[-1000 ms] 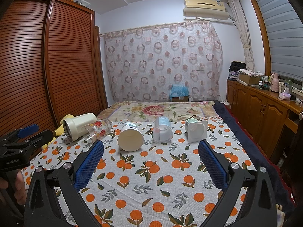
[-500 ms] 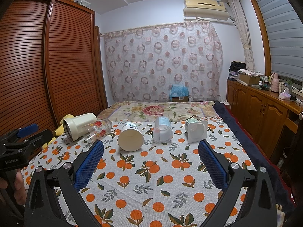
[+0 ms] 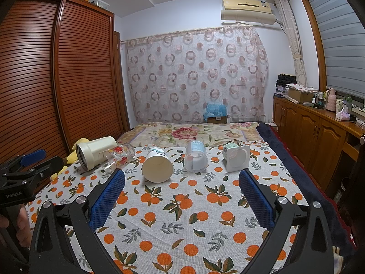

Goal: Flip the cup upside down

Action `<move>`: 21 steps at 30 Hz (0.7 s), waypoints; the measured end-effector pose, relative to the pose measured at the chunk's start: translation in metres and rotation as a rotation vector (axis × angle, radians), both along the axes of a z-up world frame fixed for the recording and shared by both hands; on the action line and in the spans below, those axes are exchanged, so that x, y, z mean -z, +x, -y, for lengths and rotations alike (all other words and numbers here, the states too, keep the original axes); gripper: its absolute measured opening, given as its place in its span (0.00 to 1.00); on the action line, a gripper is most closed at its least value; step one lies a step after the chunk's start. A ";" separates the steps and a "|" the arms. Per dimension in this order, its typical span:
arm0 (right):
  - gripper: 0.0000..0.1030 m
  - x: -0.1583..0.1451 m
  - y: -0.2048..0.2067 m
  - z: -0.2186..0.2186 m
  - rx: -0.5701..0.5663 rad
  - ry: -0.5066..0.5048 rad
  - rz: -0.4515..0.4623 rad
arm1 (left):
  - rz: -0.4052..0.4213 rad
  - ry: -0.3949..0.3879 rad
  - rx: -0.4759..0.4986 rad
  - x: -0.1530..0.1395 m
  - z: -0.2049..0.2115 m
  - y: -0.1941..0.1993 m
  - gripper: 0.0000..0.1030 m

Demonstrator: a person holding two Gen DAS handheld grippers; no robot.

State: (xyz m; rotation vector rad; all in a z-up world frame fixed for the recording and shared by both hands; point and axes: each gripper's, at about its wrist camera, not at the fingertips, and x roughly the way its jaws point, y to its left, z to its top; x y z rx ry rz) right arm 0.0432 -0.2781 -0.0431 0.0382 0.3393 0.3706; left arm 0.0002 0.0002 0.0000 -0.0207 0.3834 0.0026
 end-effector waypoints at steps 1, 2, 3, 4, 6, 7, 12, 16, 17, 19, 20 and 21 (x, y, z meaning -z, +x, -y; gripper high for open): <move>0.98 0.000 0.000 0.000 0.000 0.000 0.000 | 0.001 0.000 0.000 0.000 0.000 0.000 0.92; 0.98 0.000 0.000 0.000 0.000 0.000 -0.001 | 0.000 0.000 0.000 0.000 0.000 0.000 0.92; 0.98 0.000 0.000 0.000 0.000 0.000 -0.001 | 0.000 0.000 0.000 0.000 0.000 0.000 0.92; 0.98 0.000 0.000 0.000 0.000 0.000 -0.002 | 0.000 -0.001 0.000 0.000 0.000 0.000 0.92; 0.98 0.000 0.000 0.000 -0.002 0.000 -0.003 | 0.000 0.000 0.000 0.000 0.000 0.000 0.92; 0.98 0.000 0.001 0.000 -0.003 -0.001 -0.004 | -0.003 -0.001 0.000 0.000 0.000 0.000 0.92; 0.98 0.002 0.010 -0.001 -0.011 -0.022 -0.019 | -0.039 -0.002 0.020 0.008 -0.001 0.015 0.92; 0.98 0.005 0.032 0.001 -0.022 -0.056 -0.041 | -0.068 0.006 0.045 0.014 -0.004 0.036 0.92; 0.98 0.005 0.042 0.003 -0.025 -0.070 -0.051 | -0.074 0.008 0.053 0.014 -0.002 0.040 0.92; 0.98 0.005 0.058 0.008 -0.029 -0.093 -0.058 | -0.085 0.021 0.072 0.015 0.002 0.049 0.92; 0.98 0.005 0.065 0.009 -0.027 -0.100 -0.061 | -0.088 0.026 0.078 0.015 0.003 0.053 0.92; 0.98 0.005 0.074 0.012 -0.028 -0.108 -0.069 | -0.095 0.030 0.086 0.016 0.003 0.060 0.92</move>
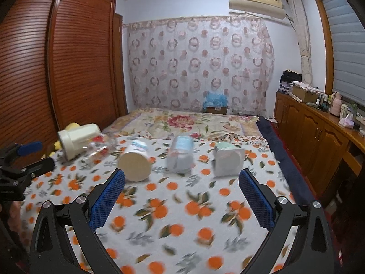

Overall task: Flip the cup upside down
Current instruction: 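Reach the right gripper to the pale green cup and close on it, then lift the pale green cup with the right gripper and carry it toward the left tool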

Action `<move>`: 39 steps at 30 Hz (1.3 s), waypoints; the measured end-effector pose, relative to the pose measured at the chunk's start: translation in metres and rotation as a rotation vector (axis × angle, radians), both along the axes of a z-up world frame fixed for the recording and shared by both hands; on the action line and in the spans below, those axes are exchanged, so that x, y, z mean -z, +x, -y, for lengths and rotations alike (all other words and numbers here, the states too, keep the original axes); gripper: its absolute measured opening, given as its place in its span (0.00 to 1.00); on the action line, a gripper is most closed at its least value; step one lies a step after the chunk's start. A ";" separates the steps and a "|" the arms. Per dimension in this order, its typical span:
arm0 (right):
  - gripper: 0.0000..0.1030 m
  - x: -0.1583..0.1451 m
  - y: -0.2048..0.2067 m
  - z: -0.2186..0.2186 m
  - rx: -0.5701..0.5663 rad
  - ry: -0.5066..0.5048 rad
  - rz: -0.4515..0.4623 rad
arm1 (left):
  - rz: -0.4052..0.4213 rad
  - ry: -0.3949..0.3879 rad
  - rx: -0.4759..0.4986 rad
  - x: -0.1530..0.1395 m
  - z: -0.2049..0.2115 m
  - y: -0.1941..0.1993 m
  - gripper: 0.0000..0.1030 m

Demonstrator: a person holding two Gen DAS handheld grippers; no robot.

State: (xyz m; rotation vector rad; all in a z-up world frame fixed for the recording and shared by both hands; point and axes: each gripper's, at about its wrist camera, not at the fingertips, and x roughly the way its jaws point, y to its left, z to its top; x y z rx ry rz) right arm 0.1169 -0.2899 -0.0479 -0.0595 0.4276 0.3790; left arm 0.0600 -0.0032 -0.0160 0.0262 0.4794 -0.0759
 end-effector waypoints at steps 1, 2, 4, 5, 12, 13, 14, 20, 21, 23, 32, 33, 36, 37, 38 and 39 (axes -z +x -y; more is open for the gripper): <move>0.98 -0.001 0.008 0.003 -0.003 -0.004 -0.010 | -0.004 0.000 0.006 0.001 0.000 0.004 0.92; 0.98 -0.001 0.020 0.006 -0.004 -0.007 -0.025 | -0.012 -0.002 0.016 0.001 0.001 0.010 0.92; 0.98 -0.003 0.036 0.010 -0.003 -0.018 -0.041 | -0.031 -0.008 0.034 0.003 0.003 0.022 0.92; 0.96 -0.003 0.046 0.011 -0.003 -0.030 -0.053 | -0.034 -0.011 0.039 0.003 0.004 0.026 0.92; 0.92 -0.011 0.103 0.013 -0.028 -0.093 -0.118 | -0.068 -0.021 0.085 0.006 0.010 0.055 0.92; 0.91 -0.012 0.111 0.014 -0.032 -0.095 -0.129 | -0.073 -0.024 0.095 0.006 0.011 0.060 0.92; 0.91 -0.013 0.123 0.014 -0.038 -0.099 -0.149 | -0.079 -0.026 0.103 0.006 0.013 0.063 0.92; 0.85 -0.007 0.176 0.010 -0.055 -0.146 -0.250 | -0.103 -0.012 0.148 0.009 0.021 0.083 0.92; 0.83 -0.003 0.188 0.008 -0.063 -0.155 -0.280 | -0.109 -0.011 0.154 0.010 0.022 0.087 0.92; 0.80 0.004 0.204 0.005 -0.070 -0.175 -0.326 | -0.122 -0.010 0.161 0.013 0.024 0.092 0.92; 0.64 0.046 0.263 -0.003 -0.100 -0.243 -0.554 | -0.189 -0.003 0.190 0.030 0.027 0.107 0.92; 0.62 0.048 0.265 -0.004 -0.102 -0.251 -0.571 | -0.194 -0.007 0.191 0.031 0.027 0.107 0.92; 0.53 0.055 0.268 -0.007 -0.108 -0.281 -0.621 | -0.207 -0.015 0.195 0.034 0.026 0.106 0.92; 0.50 0.055 0.269 -0.008 -0.106 -0.290 -0.628 | -0.209 -0.016 0.196 0.035 0.026 0.106 0.92; 0.50 0.055 0.267 -0.009 -0.105 -0.300 -0.628 | -0.211 -0.016 0.197 0.035 0.025 0.106 0.92; 0.50 0.055 0.266 -0.008 -0.103 -0.307 -0.629 | -0.211 -0.016 0.198 0.035 0.025 0.105 0.92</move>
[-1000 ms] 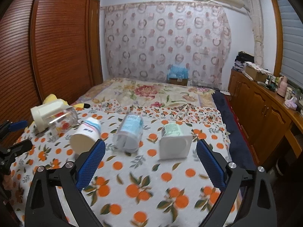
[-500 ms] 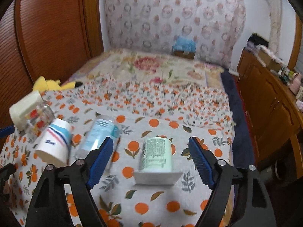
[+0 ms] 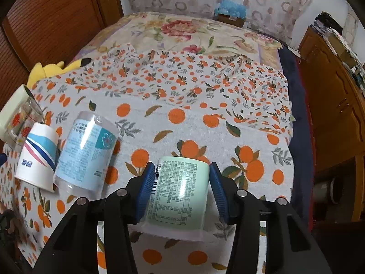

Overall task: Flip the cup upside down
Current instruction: 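Lift the pale green cup with the right gripper and carry it toward the left tool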

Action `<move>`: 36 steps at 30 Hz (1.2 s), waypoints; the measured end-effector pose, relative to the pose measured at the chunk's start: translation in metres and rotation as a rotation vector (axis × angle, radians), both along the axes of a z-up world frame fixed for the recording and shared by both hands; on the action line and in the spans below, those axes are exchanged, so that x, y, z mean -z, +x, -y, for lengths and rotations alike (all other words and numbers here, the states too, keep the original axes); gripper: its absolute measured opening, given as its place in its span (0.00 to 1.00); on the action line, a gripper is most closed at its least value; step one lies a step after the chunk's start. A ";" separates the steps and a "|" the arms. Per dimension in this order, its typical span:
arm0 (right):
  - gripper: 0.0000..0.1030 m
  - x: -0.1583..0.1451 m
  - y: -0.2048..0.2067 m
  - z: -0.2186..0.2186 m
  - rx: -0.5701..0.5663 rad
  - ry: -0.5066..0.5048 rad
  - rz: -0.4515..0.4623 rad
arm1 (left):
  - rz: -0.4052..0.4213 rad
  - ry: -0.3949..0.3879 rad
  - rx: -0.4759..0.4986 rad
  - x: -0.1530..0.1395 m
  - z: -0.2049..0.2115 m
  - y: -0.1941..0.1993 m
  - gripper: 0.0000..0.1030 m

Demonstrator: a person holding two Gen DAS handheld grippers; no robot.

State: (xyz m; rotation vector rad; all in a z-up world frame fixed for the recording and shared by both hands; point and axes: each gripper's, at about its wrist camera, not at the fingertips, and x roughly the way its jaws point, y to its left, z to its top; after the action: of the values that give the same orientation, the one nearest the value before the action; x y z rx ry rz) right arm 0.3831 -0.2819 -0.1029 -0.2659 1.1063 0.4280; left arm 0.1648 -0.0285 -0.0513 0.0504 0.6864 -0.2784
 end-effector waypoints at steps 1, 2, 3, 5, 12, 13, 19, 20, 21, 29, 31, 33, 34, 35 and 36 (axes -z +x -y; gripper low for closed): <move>0.49 -0.001 -0.002 0.001 -0.001 -0.003 0.002 | 0.000 0.001 0.001 0.000 -0.001 -0.001 0.92; 0.49 -0.003 -0.006 0.002 -0.004 -0.008 0.008 | 0.001 0.001 0.000 0.000 -0.001 -0.003 0.92; 0.49 -0.005 -0.009 0.002 -0.006 -0.010 0.012 | 0.002 0.001 0.000 -0.001 -0.001 -0.002 0.92; 0.49 -0.010 -0.015 0.005 -0.006 -0.009 0.024 | 0.006 -0.003 -0.005 -0.001 -0.002 -0.007 0.92; 0.49 -0.030 -0.046 0.008 -0.014 0.021 0.065 | 0.026 -0.008 -0.016 -0.004 -0.006 -0.024 0.92; 0.49 -0.032 -0.052 0.007 -0.019 0.024 0.070 | 0.030 -0.009 -0.017 -0.005 -0.007 -0.028 0.92; 0.49 -0.047 -0.096 -0.010 -0.064 0.052 0.099 | 0.047 -0.011 -0.034 -0.007 -0.014 -0.050 0.92; 0.49 -0.049 -0.106 -0.015 -0.077 0.057 0.103 | 0.049 -0.011 -0.039 -0.008 -0.015 -0.054 0.92; 0.49 -0.050 -0.115 -0.020 -0.090 0.062 0.105 | 0.051 -0.011 -0.043 -0.008 -0.017 -0.057 0.92; 0.49 -0.044 -0.182 -0.067 -0.194 0.093 0.099 | 0.058 -0.013 -0.091 -0.009 -0.041 -0.093 0.92; 0.49 -0.041 -0.198 -0.079 -0.218 0.098 0.096 | 0.056 -0.015 -0.105 -0.008 -0.047 -0.102 0.92; 0.49 -0.039 -0.210 -0.087 -0.239 0.105 0.090 | 0.054 -0.012 -0.118 -0.007 -0.052 -0.107 0.92; 0.49 -0.036 -0.217 -0.091 -0.249 0.109 0.082 | 0.051 -0.012 -0.125 -0.006 -0.055 -0.109 0.92; 0.49 -0.034 -0.222 -0.096 -0.258 0.112 0.077 | 0.047 -0.015 -0.135 -0.005 -0.061 -0.112 0.92; 0.49 -0.032 -0.226 -0.100 -0.267 0.114 0.073 | 0.045 -0.016 -0.144 -0.005 -0.065 -0.113 0.92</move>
State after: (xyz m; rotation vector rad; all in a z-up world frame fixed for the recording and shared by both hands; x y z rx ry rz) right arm 0.1569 -0.1821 -0.0706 -0.3279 0.9740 0.7113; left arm 0.0516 0.0363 -0.0464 -0.0081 0.6394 -0.1435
